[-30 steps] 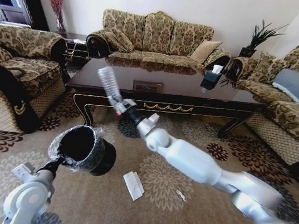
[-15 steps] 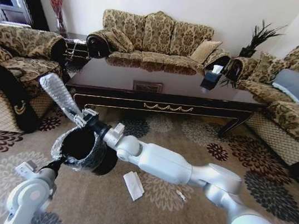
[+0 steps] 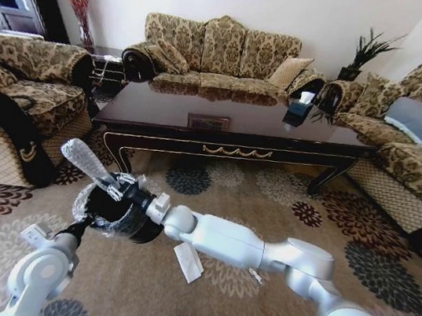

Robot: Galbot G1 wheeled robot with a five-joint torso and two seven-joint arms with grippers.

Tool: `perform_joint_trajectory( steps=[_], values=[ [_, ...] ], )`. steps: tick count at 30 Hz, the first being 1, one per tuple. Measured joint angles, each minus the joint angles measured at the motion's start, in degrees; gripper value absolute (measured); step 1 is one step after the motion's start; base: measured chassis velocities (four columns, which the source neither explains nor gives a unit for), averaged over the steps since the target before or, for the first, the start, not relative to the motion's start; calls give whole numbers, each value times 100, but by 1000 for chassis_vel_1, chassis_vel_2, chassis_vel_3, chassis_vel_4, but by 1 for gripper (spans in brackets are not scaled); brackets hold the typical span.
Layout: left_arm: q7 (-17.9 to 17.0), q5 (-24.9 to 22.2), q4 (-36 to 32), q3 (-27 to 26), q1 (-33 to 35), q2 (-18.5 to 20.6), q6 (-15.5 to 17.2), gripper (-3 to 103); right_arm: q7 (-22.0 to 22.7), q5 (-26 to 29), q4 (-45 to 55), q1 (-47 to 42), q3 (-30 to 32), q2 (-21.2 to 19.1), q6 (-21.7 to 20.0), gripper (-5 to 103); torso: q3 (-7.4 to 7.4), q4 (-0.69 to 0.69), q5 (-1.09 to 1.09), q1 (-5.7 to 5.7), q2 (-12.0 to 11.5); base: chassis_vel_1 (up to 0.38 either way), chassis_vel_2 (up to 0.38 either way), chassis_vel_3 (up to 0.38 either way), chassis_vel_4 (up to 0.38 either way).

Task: Move to the front of the table and pick up the trash from the floor, then place it into the trash bin.

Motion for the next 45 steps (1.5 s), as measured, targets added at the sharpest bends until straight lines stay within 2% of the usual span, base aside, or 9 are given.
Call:
perform_joint_trajectory(
  steps=[11,14,19,30,38,41,42,43,45],
  values=[
    [103,53,79,-1,0,20,-26,3,1,-63,42,-76,33,-9,-3,68,0,0,0,0,0,0,0,0,0],
    [118,56,88,-2,2,34,-33,3,-23,51,113,-80,57,-39,-18,73,0,0,0,0,0,0,0,0,0],
    [146,79,130,0,3,39,-46,3,-33,286,204,-91,150,-171,-68,94,0,0,0,0,0,0,0,0,0],
    [150,88,96,-26,39,91,-57,3,396,1278,12,-199,1180,-582,-448,100,0,1,1,-1,0,0,0,0,0],
    [151,149,71,-25,100,2,-73,3,1045,1541,-525,-700,2181,-1403,-1340,100,0,0,2,-1,0,0,0,0,0],
    [151,146,9,-55,146,42,-73,3,1589,1404,-486,-1167,2592,-1772,-2560,100,0,0,2,0,0,0,0,0,0],
    [151,146,9,-55,146,42,-73,3,1589,1404,-486,-1167,2592,-1772,-2560,100,0,0,2,0,0,0,0,0,0],
    [151,144,-2,-72,156,65,-73,3,1775,1401,-453,-1291,2681,-1855,-2908,100,0,-1,2,0,0,0,0,0,0],
    [151,127,-25,-100,178,115,-74,3,2450,1534,-375,-1615,2882,-1998,-3774,100,-1,-2,3,-1,0,0,0,0,0]
  ],
)
